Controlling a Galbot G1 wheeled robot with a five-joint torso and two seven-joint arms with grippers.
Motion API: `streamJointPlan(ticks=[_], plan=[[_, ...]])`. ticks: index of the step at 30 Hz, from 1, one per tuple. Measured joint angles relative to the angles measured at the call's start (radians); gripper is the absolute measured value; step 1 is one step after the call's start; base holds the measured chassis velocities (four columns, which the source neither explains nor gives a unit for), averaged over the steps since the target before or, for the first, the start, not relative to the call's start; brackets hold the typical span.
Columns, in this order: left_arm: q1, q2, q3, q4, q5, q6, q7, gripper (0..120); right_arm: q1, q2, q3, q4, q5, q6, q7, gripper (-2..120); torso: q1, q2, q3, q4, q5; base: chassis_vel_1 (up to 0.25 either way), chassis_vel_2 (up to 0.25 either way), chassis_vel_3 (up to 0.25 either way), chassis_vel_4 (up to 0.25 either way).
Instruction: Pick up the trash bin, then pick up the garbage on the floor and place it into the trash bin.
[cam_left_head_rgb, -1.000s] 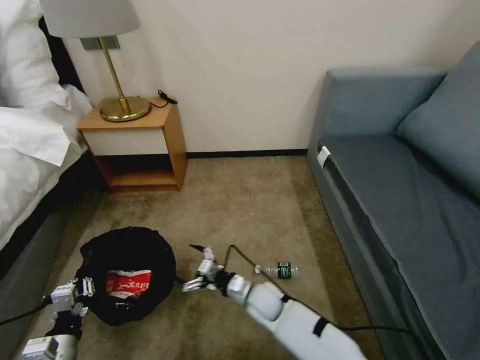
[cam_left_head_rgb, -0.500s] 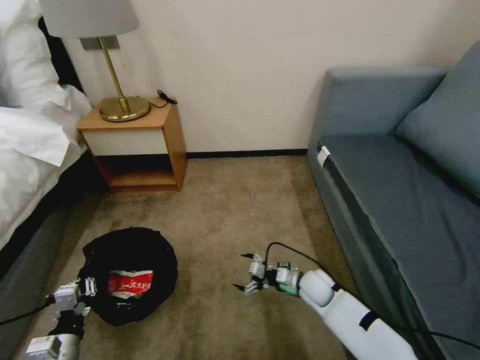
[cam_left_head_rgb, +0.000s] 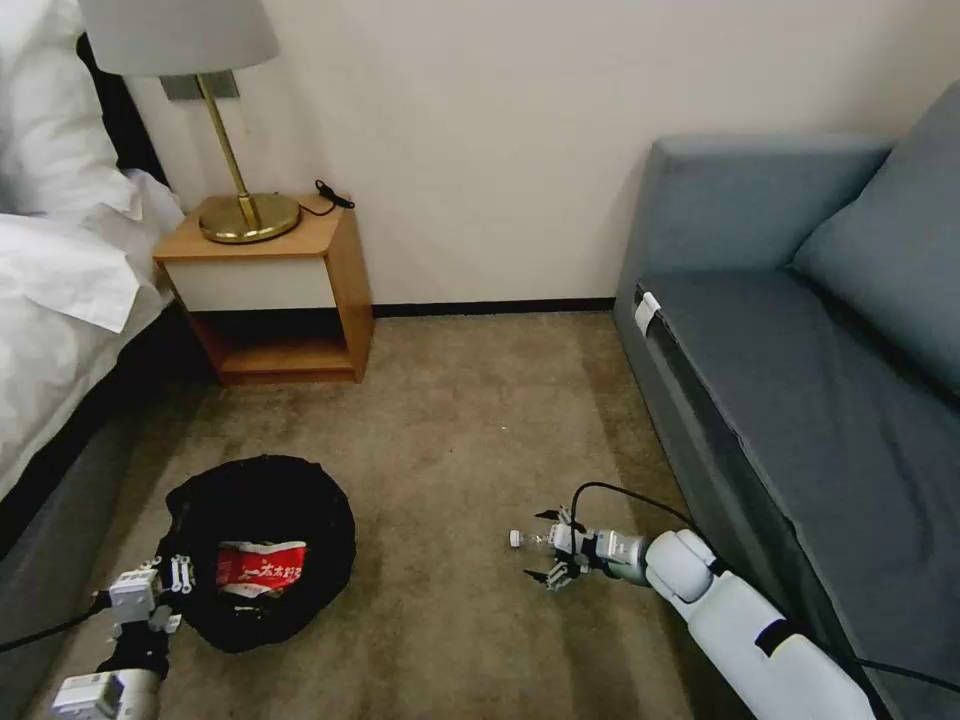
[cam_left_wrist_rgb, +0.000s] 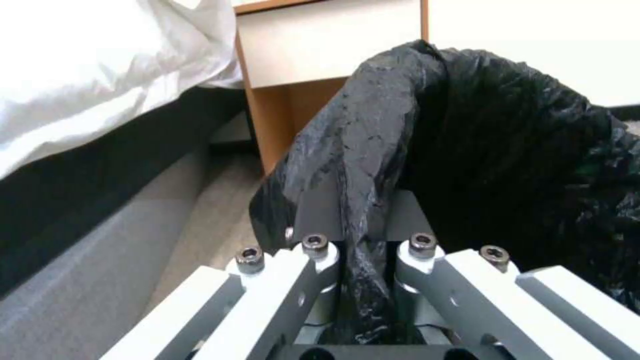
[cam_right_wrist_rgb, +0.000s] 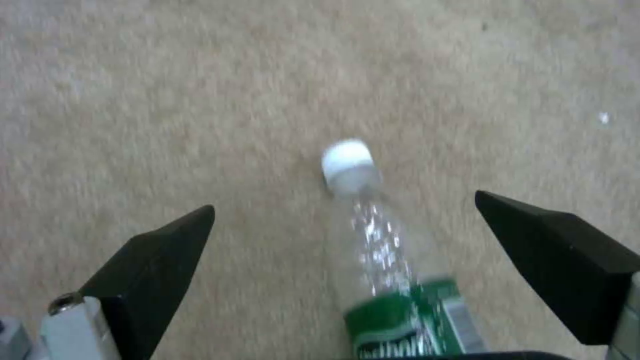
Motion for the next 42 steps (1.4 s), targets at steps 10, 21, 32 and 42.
streamJointPlan(ticks=[10, 21, 32, 42], plan=[[0.008, -0.004, 0.0, -0.004, 0.002, -0.008, 0.002, 6, 0.049, 0.018, 0.029, -0.133, -0.005, 0.018, -0.005, 100, 0.0, 0.0, 0.0, 0.0, 0.0, 0.0, 0.0, 0.0, 0.0], [0.016, -0.015, 0.0, -0.016, 0.008, -0.014, 0.003, 6, 0.084, 0.046, 0.051, -0.216, -0.059, 0.013, -0.011, 100, 0.0, 0.0, 0.0, 0.0, -0.0001, 0.0, 0.0, 0.0, 0.0], [0.027, -0.023, -0.005, -0.02, 0.013, -0.03, 0.003, 6, 0.077, 0.055, 0.087, -0.254, -0.096, 0.029, -0.024, 64, 0.0, 0.0, 0.0, 0.0, 0.0, 0.0, 0.0, 0.0, 0.0], [0.031, -0.027, -0.004, -0.032, 0.02, -0.031, 0.004, 6, 0.056, 0.053, 0.099, -0.236, -0.096, 0.039, -0.039, 34, 0.0, 0.0, 0.0, -0.0001, 0.0, 0.0, 0.0, 0.0, 0.0]])
